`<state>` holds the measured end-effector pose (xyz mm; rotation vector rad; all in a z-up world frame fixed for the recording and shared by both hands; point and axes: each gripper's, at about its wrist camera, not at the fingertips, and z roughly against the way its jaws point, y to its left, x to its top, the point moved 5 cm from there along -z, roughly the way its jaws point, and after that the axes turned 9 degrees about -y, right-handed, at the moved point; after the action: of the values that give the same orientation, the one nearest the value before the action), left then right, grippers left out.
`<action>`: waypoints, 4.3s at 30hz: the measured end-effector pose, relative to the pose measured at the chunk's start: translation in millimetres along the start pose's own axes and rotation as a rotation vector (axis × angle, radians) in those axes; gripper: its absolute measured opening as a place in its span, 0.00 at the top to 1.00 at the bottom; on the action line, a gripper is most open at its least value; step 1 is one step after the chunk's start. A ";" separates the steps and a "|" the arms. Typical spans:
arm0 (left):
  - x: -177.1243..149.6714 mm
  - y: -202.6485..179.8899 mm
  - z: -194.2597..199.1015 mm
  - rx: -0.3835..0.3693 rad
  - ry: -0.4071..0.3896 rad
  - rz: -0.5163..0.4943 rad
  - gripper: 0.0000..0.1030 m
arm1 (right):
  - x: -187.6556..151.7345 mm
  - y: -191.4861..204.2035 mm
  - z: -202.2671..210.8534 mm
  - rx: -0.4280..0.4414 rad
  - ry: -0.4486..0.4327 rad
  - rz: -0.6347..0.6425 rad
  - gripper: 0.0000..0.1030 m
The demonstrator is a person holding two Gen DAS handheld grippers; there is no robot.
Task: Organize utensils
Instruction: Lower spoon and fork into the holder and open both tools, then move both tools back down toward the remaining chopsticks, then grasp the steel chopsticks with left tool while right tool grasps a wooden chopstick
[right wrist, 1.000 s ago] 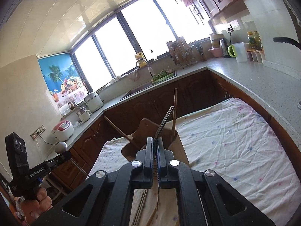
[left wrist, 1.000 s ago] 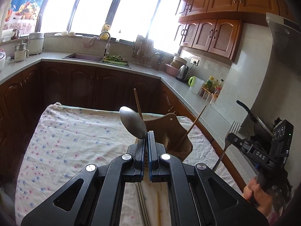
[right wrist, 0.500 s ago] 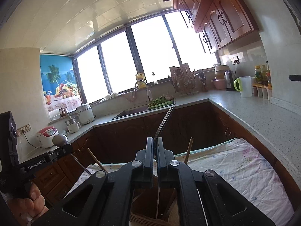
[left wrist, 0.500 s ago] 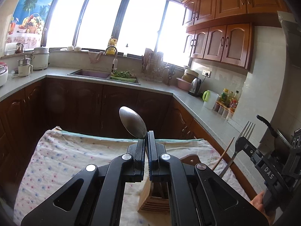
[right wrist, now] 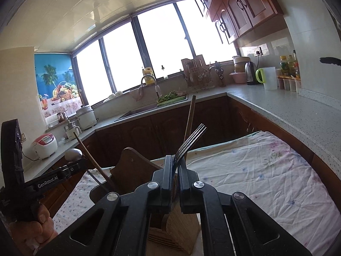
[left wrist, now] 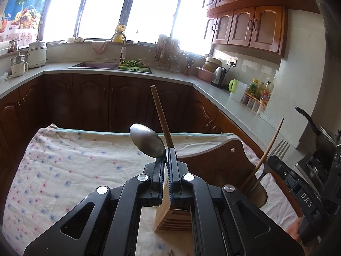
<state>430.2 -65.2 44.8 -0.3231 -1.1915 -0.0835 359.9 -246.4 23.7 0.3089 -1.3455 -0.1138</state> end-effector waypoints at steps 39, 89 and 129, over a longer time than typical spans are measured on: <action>-34.7 19.2 37.8 0.048 0.092 0.053 0.33 | 3.0 -20.8 22.2 0.029 0.070 -0.155 0.35; -162.6 2.2 155.6 0.067 0.307 0.049 0.24 | -110.4 -39.3 169.7 -0.044 0.310 -0.160 0.09; -166.5 -12.6 16.1 0.095 0.506 -0.198 0.75 | -135.4 -49.9 21.0 -0.141 0.543 0.070 0.81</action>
<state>350.7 -90.0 -100.8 -0.0882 -0.7187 -0.2647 313.8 -262.4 -113.8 0.1561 -0.8037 -0.0586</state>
